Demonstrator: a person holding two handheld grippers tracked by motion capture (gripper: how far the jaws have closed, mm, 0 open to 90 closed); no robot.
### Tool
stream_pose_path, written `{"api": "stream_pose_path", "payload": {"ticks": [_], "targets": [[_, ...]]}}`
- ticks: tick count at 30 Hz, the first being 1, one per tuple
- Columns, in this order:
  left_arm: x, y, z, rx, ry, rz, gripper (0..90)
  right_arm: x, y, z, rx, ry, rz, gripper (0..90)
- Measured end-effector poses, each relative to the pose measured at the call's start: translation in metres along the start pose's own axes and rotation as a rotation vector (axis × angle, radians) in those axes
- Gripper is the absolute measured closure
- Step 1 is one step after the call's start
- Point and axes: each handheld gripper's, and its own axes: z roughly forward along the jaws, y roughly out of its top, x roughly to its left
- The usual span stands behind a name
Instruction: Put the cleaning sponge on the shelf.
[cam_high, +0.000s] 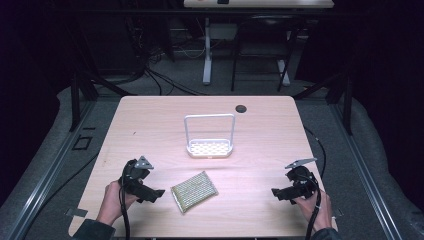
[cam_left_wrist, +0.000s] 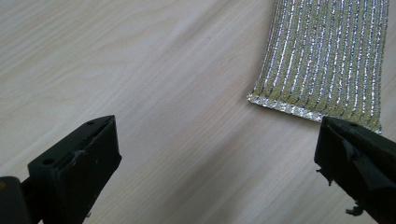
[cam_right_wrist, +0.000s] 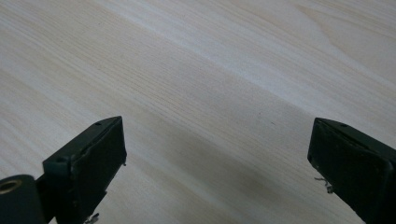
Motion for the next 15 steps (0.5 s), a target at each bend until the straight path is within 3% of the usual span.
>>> {"api": "stream_pose_path", "payload": {"ticks": [4,10,15], "targets": [[-0.002,0.002,0.000,0.006,-0.032,-0.004,0.0,0.000,-0.001,0.000,0.000,0.008,0.001,3.9],[-0.013,0.009,0.004,0.033,-0.027,0.038,0.0,0.001,0.001,0.001,0.003,0.015,0.000,4.0],[-0.020,0.020,0.013,0.049,-0.046,0.037,0.0,0.001,0.002,0.002,0.019,0.029,0.001,4.4]]}}
